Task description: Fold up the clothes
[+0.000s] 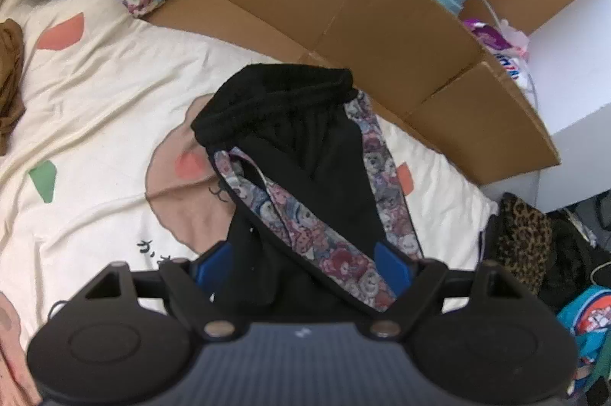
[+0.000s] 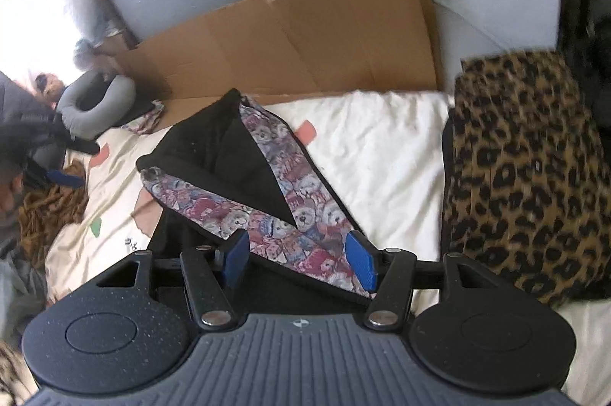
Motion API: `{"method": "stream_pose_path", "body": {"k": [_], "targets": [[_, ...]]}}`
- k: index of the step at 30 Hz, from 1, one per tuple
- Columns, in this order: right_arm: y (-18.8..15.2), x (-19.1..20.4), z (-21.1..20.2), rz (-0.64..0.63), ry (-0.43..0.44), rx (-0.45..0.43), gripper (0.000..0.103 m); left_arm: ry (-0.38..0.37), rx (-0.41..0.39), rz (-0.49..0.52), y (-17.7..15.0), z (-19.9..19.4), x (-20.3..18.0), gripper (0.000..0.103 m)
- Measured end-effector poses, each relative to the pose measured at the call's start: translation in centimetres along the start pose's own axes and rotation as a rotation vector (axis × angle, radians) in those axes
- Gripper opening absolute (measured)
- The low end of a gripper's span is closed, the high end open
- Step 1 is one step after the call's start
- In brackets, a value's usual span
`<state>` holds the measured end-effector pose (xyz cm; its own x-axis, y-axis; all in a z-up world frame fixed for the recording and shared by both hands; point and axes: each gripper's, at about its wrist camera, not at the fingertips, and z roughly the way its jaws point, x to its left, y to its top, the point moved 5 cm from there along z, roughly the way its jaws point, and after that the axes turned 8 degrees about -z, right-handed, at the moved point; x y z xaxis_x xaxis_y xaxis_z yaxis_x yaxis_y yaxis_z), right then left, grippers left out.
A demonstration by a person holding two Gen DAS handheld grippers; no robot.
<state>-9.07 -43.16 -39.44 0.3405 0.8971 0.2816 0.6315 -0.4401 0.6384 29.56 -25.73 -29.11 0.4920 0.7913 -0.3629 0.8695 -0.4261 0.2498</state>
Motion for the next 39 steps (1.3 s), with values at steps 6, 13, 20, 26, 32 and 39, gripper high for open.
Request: {"method": "stream_pose_path", "body": {"k": [6,13,20,26,32,39], "targets": [[-0.1,0.3,1.1,-0.066,-0.007,-0.014,0.063,-0.037,-0.006,0.004,-0.6,1.5,0.7,0.084],[-0.7,-0.2,3.2,-0.087,-0.032,-0.009,0.063,-0.052,-0.011,-0.042,-0.4,4.6,2.2,0.084],[-1.1,0.4,4.4,-0.148,-0.028,0.048,0.063,-0.098,-0.023,-0.092,-0.4,7.5,3.1,0.084],[-1.5,2.7,5.8,-0.245,-0.024,0.083,0.063,-0.093,-0.064,-0.122,-0.2,10.3,5.1,0.084],[-3.0,3.5,7.2,-0.228,-0.026,0.075,0.063,-0.132,-0.123,-0.15,1.1,11.8,7.2,0.084],[-5.4,3.2,7.9,-0.272,-0.066,0.087,0.063,-0.194,-0.159,-0.2,1.7,11.6,9.0,0.061]]}}
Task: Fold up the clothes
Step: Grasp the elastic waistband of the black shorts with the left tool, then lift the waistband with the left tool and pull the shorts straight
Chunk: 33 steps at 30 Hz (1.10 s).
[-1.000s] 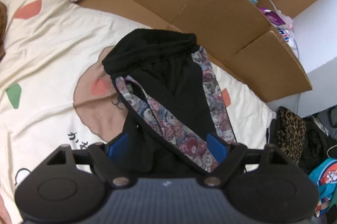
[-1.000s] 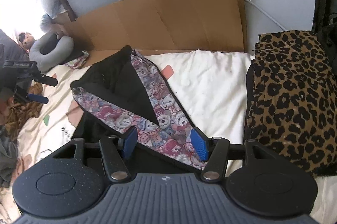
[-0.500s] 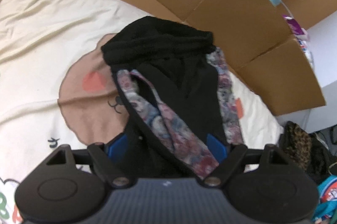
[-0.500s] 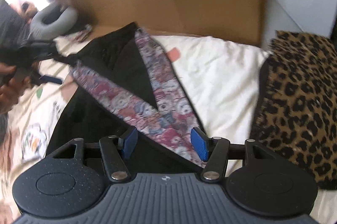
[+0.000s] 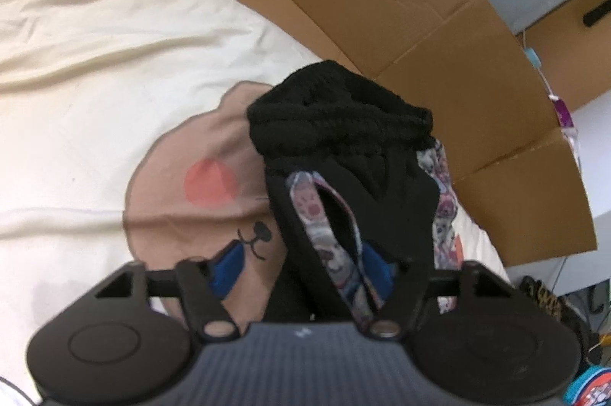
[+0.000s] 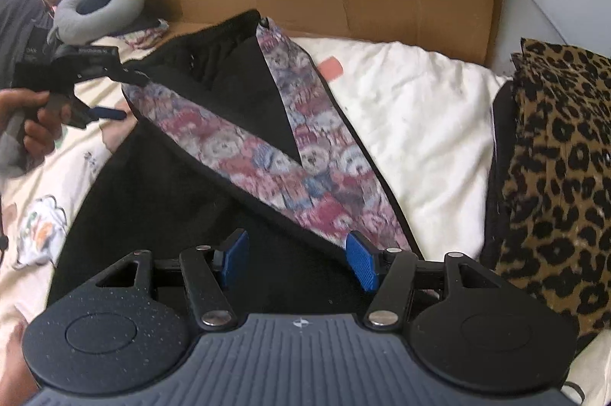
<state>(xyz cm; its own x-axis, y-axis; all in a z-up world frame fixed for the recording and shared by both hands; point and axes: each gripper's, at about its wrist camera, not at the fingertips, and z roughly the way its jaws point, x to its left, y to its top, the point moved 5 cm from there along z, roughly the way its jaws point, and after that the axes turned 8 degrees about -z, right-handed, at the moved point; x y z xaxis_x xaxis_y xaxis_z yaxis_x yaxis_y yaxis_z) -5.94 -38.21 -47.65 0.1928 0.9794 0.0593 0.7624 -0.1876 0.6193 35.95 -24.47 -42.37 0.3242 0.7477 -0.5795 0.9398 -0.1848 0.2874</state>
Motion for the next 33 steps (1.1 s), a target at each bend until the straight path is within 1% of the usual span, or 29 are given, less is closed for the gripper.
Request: {"method": "stream_pose_path", "body": {"k": [2,4,5,6,9,11,13,18,22,23,26,28,29,30,33], "targets": [[-0.5,-0.3,0.0,-0.014,-0.019,0.005,0.064,-0.016,-0.007,0.011,0.3,-0.3,-0.1,0.054],[-1.0,-0.8,0.0,-0.02,-0.037,0.008,0.064,-0.024,-0.012,0.023,0.6,-0.5,-0.6,0.038],[-1.2,-1.0,0.0,-0.023,-0.046,0.009,0.064,-0.033,-0.008,0.018,0.8,-0.5,-0.8,0.033],[-1.4,-1.3,-0.1,-0.023,-0.056,0.008,0.064,-0.043,-0.007,0.011,0.9,-0.6,-1.1,0.025],[-1.9,-2.1,-0.6,-0.021,-0.085,-0.002,0.065,-0.063,-0.019,0.02,1.3,-1.1,-2.3,0.015],[-2.4,-2.8,-0.9,-0.011,-0.106,-0.004,0.067,-0.068,-0.03,0.037,1.8,-1.2,-3.2,0.014],[-2.9,-3.6,-1.2,0.001,-0.124,-0.001,0.067,-0.071,-0.038,0.041,2.1,-1.3,-3.8,0.009],[-4.4,-5.3,-1.3,0.056,-0.15,0.02,0.067,-0.071,-0.041,0.067,2.6,-0.9,-5.6,0.005],[-5.2,-5.8,-1.2,0.085,-0.143,0.033,0.065,-0.033,-0.042,0.115,3.0,-0.2,-7.1,0.003],[-5.3,-5.8,-1.1,0.085,-0.141,0.036,0.062,-0.036,-0.043,0.119,3.2,-0.1,-7.6,0.003],[-5.6,-5.9,-0.9,0.083,-0.12,0.046,0.051,-0.031,-0.046,0.138,3.9,0.5,-8.9,0.003],[-5.7,-6.0,-0.7,0.077,-0.113,0.051,0.049,-0.029,-0.045,0.145,4.2,1.2,-9.6,0.003],[-5.7,-6.1,-0.6,0.077,-0.111,0.053,0.042,-0.026,-0.045,0.146,4.3,1.7,-10.0,0.003],[-5.7,-6.2,-0.6,0.077,-0.11,0.055,0.037,-0.022,-0.047,0.143,4.4,2.1,-10.4,0.003],[-5.9,-6.7,-0.5,0.089,-0.103,0.06,0.035,-0.013,-0.054,0.141,4.5,3.5,-11.4,0.003]]}}
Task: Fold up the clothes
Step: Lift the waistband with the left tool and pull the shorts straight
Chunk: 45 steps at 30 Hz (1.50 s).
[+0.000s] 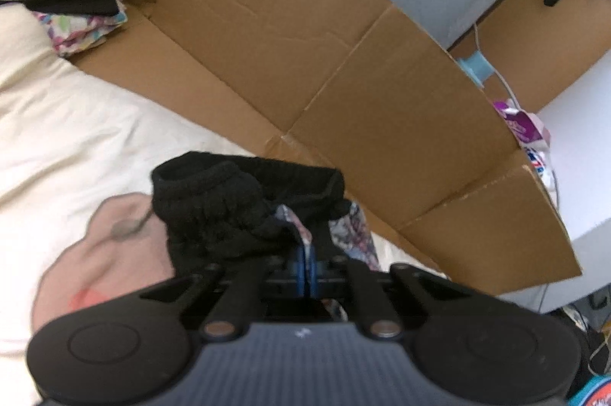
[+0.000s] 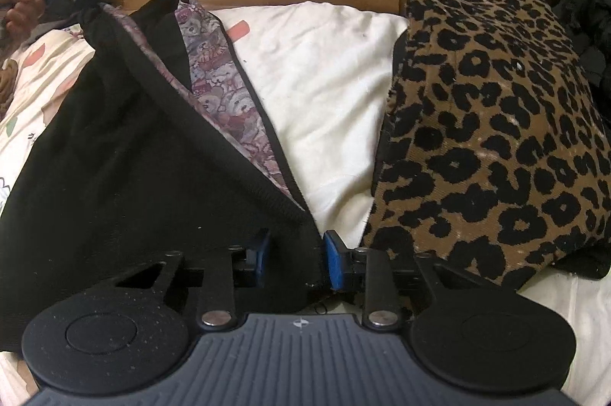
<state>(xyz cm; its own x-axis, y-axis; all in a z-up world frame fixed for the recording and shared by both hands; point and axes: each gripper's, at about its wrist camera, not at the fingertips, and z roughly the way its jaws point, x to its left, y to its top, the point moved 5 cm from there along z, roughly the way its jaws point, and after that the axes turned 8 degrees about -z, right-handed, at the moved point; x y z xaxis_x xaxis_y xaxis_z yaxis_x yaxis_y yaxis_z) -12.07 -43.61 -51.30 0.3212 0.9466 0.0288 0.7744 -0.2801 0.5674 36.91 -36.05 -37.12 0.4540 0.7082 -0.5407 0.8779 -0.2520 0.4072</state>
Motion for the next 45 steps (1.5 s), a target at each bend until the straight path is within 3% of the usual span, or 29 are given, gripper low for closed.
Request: {"method": "stream_pose_path", "body": {"k": [20,29,36,45], "targets": [[-1.1,-0.8,0.3,0.023,0.037,0.017,0.031,0.076,0.019,0.202,-0.1,6.7,-7.5,0.002],[-1.1,-0.7,0.6,0.029,0.043,0.025,0.031,0.141,0.043,0.204,-1.1,10.2,-7.1,0.004],[-1.1,-0.6,0.7,0.03,0.044,0.025,0.032,0.134,0.003,0.253,-2.3,10.2,-7.9,0.003],[-1.0,-0.6,0.9,0.03,0.046,0.036,0.032,0.169,0.022,0.239,-3.1,11.2,-7.0,0.003]]}}
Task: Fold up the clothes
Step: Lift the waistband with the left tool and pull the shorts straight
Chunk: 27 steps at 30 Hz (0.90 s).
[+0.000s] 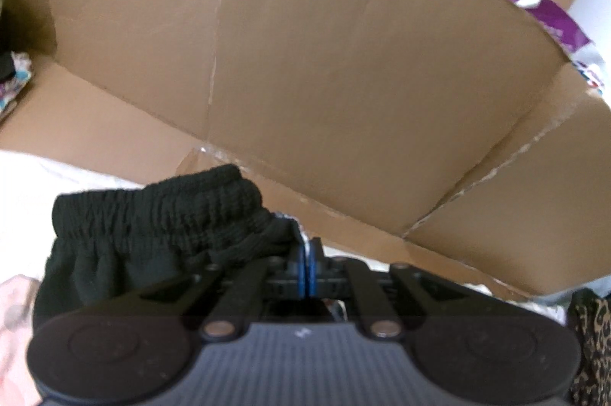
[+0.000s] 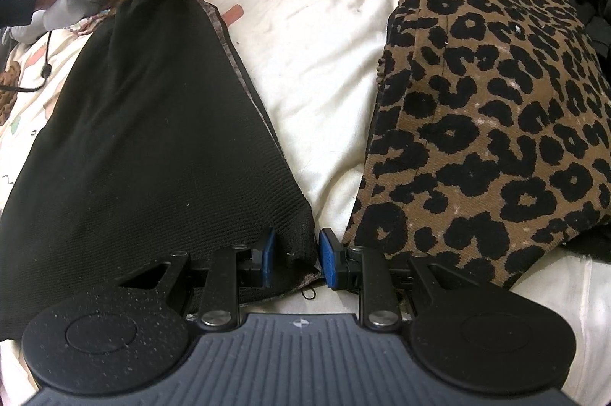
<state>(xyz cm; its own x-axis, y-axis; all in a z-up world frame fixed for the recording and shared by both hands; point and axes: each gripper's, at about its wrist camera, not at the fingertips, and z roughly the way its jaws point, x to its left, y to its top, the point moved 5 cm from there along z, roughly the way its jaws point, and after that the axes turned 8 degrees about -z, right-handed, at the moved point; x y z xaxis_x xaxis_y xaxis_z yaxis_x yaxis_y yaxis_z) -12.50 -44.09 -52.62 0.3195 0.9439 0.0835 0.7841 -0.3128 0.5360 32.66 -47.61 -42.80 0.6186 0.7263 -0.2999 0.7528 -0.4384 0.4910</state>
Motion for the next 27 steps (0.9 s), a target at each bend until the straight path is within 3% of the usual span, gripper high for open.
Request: {"method": "stream_pose_path", "body": {"k": [5,7,11,15,21,27], "targets": [[-0.1,-0.3,0.0,0.019,0.007,-0.003,0.031,0.029,0.045,0.016,-1.3,0.9,0.3,0.007],[-0.1,-0.4,-0.1,0.032,0.008,-0.004,0.031,0.017,0.044,0.025,-1.6,0.2,0.0,0.022],[0.1,-0.4,-0.9,0.055,0.002,-0.016,0.032,-0.008,0.044,0.065,-2.6,-1.9,-0.7,0.029],[0.6,-0.4,-2.0,0.073,-0.003,-0.05,0.032,-0.046,0.053,0.13,-4.8,-4.6,-0.9,0.051],[1.3,-0.6,-3.1,0.086,-0.01,-0.088,0.032,-0.071,0.105,0.271,-9.6,-7.4,-0.5,0.051],[2.1,0.0,-3.5,0.063,-0.023,-0.108,0.032,-0.053,0.158,0.392,-10.8,-5.7,-0.4,0.051]]}}
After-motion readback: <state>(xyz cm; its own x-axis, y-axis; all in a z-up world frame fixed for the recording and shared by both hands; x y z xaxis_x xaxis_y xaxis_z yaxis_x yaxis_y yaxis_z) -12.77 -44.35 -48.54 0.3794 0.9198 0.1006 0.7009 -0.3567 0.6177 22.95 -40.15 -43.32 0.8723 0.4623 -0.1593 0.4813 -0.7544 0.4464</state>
